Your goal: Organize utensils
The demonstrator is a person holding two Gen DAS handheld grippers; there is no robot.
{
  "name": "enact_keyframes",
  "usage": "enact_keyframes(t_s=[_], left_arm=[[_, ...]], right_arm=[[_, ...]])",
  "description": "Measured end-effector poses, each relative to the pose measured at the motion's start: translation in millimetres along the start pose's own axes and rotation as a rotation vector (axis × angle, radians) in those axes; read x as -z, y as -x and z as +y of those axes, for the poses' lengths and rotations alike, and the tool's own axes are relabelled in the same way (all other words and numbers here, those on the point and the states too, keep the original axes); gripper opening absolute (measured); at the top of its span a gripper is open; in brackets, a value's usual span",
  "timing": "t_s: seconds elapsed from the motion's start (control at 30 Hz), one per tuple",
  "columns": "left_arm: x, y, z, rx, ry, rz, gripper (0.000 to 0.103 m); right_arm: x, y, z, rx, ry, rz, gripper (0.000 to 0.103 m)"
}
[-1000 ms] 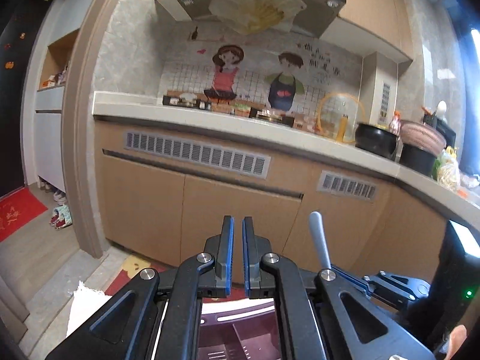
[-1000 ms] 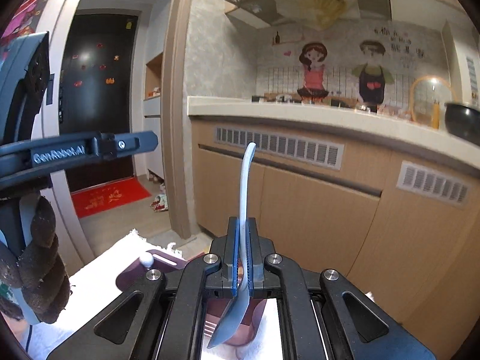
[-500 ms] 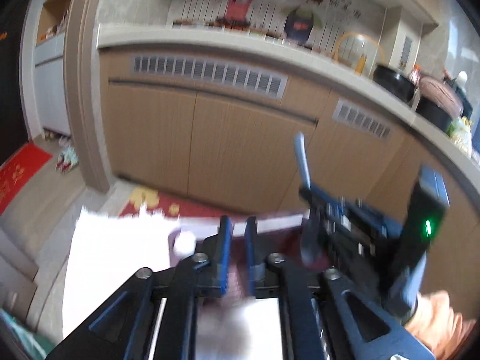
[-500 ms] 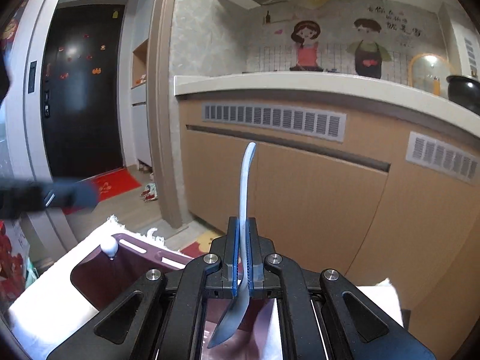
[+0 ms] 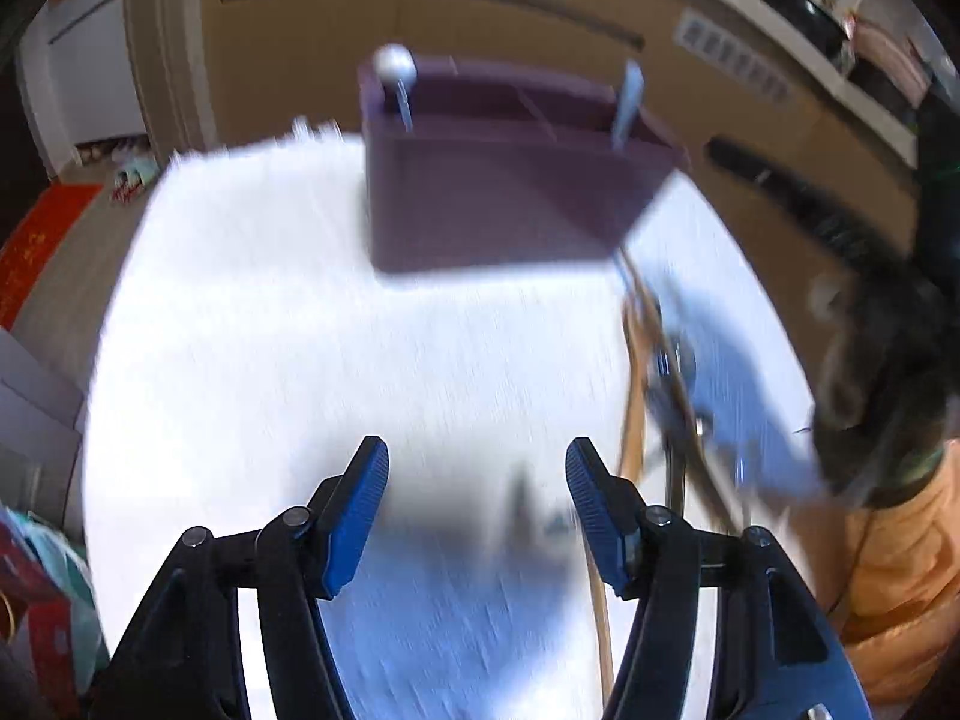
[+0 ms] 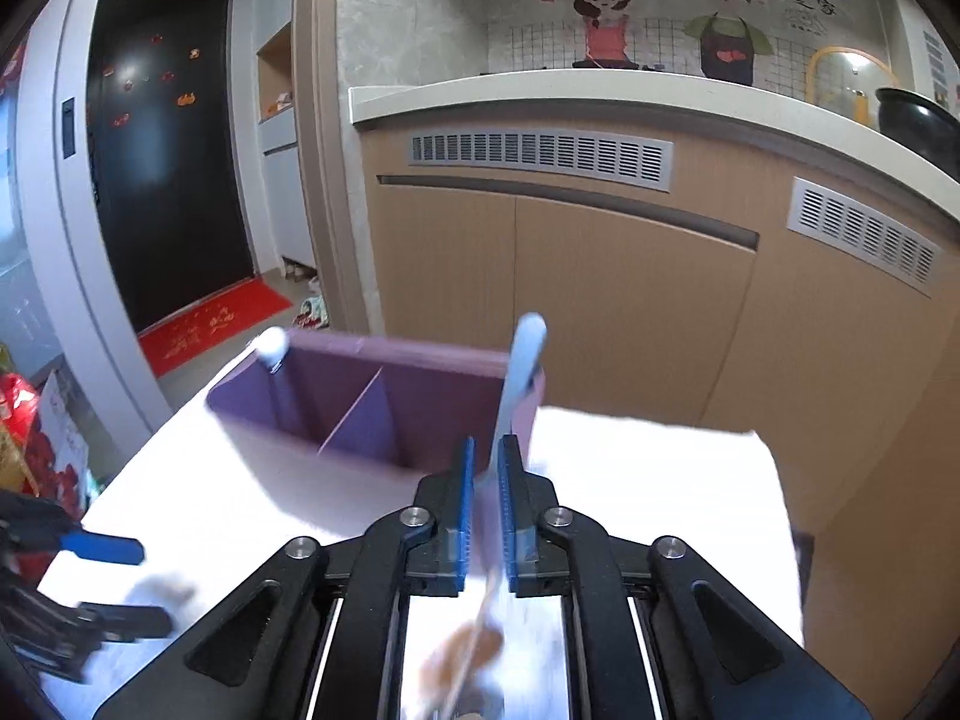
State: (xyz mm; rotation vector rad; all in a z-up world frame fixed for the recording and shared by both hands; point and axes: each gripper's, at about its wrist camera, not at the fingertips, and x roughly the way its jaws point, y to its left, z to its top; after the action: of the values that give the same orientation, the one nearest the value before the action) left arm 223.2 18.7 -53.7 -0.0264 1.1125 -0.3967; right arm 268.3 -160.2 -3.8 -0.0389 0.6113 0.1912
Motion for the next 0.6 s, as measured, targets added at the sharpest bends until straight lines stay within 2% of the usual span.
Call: enact_keyframes(t_s=[0.17, 0.37, 0.43, 0.57, 0.6], left_arm=[[45.7, -5.5, -31.4, 0.018, -0.07, 0.037, 0.069], [72.0, -4.0, -67.2, 0.062, -0.117, 0.06, 0.066], [75.7, -6.2, -75.7, 0.07, -0.124, 0.081, 0.046], [78.9, -14.9, -82.5, 0.038, -0.133, 0.113, 0.042], [78.1, -17.6, -82.8, 0.029, -0.13, 0.117, 0.038]], right_arm=[[35.0, 52.7, 6.0, 0.019, 0.033, 0.04, 0.048], [92.2, 86.4, 13.9, 0.059, 0.052, 0.159, 0.052], [110.3, 94.1, 11.6, 0.081, 0.049, 0.188, 0.052], [139.3, 107.5, -5.0, 0.118, -0.016, 0.229, 0.052], [145.0, 109.3, -8.7, 0.123, -0.034, 0.237, 0.052]])
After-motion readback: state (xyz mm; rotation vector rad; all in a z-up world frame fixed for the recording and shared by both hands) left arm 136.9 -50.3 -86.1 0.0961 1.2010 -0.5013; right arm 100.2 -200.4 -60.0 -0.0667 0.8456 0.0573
